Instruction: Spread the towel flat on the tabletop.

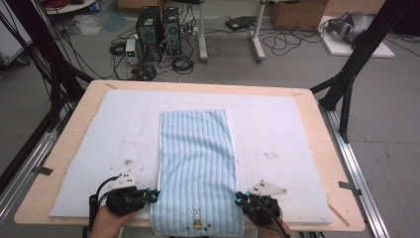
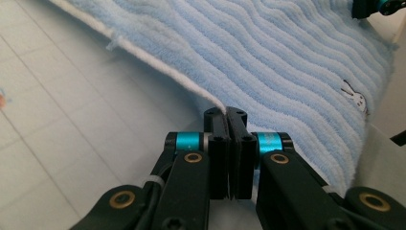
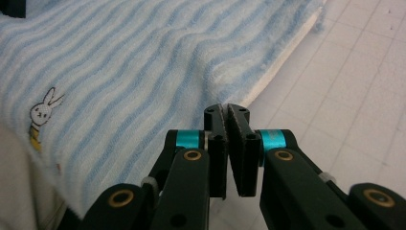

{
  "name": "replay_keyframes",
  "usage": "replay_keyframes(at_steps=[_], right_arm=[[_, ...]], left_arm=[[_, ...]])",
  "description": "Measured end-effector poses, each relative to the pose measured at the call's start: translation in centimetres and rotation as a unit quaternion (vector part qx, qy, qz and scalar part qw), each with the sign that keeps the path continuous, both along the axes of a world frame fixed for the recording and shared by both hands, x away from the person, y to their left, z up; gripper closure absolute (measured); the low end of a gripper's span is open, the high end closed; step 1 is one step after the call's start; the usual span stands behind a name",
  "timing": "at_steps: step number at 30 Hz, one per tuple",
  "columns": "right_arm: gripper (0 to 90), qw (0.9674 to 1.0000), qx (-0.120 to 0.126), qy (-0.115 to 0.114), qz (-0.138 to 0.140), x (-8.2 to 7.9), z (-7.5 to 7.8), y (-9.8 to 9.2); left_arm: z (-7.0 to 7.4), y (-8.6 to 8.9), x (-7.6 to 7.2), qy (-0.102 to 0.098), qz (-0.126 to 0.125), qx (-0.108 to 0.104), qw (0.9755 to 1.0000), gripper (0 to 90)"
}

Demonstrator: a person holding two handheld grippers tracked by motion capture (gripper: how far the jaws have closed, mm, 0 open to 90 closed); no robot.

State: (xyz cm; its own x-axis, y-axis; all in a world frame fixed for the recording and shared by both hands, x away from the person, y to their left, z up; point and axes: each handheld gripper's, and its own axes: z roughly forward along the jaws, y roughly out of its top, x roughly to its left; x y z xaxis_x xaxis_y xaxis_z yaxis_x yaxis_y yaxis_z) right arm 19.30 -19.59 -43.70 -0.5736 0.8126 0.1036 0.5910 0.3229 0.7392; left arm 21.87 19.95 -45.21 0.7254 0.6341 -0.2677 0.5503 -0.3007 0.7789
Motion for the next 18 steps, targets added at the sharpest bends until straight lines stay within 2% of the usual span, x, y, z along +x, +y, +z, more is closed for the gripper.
replay_keyframes(at_steps=[4,5,7,8,9,11,14,18], right_arm=[[85.4,1.0,-0.005,0.0,0.008,-0.8,0.0,0.1],[82.2,1.0,-0.004,0.001,0.008,-0.9,0.1,0.1],[66.2,0.9999,0.012,-0.004,-0.004,-0.7,0.3,0.0],[61.2,0.9995,0.025,-0.007,-0.019,-0.4,0.5,-0.1],[58.2,0.999,0.031,-0.013,-0.03,0.1,0.6,-0.2],[57.5,0.998,0.037,-0.016,-0.048,1.1,0.7,-0.2],[60.5,0.9972,0.02,-0.024,-0.068,2.9,0.8,0.2],[69.5,0.997,-0.007,-0.012,-0.076,5.4,0.3,1.0]], left_arm=[[0.1,0.3,-0.7,0.0,-0.006,-0.007,1.0,86.5],[0.3,0.4,-0.6,0.001,-0.003,-0.008,1.0,82.9],[0.5,0.3,-0.1,0.002,0.008,-0.008,0.9999,65.3],[0.7,0.3,0.2,-0.002,0.017,-0.007,0.9998,58.3],[0.9,0.3,0.6,-0.008,0.027,-0.008,0.9996,54.9],[1.3,0.2,1.6,-0.019,0.04,-0.013,0.9989,51.7],[1.6,0.1,3.5,-0.028,0.063,-0.015,0.9975,49.9],[1.3,-0.4,6.1,-0.014,0.088,-0.003,0.996,51.9]])
